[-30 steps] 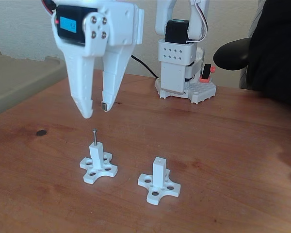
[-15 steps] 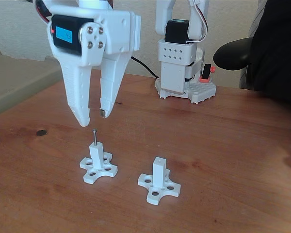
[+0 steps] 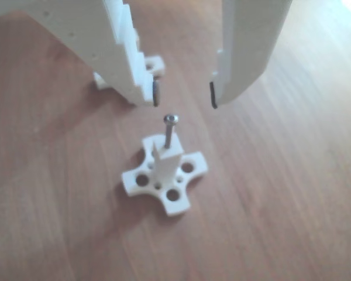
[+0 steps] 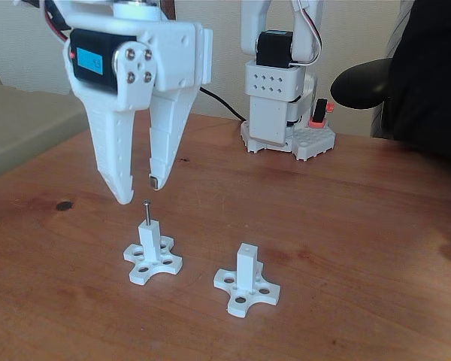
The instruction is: Grab the screw and set it in the hole.
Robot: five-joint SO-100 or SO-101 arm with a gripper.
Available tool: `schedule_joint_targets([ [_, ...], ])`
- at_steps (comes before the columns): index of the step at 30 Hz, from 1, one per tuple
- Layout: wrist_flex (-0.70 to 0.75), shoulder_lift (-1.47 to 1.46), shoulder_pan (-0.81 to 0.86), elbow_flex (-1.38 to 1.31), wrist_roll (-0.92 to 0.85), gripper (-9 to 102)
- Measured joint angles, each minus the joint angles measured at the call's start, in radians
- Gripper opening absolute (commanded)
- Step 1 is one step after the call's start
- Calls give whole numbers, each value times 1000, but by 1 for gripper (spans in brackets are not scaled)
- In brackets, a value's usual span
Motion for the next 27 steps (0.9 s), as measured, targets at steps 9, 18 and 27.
schedule_joint_targets([
  [9, 31, -35, 0, -29, 0, 11],
  [18, 31, -48, 0, -31, 0, 11],
  [27, 46, -57, 0, -31, 0, 11],
])
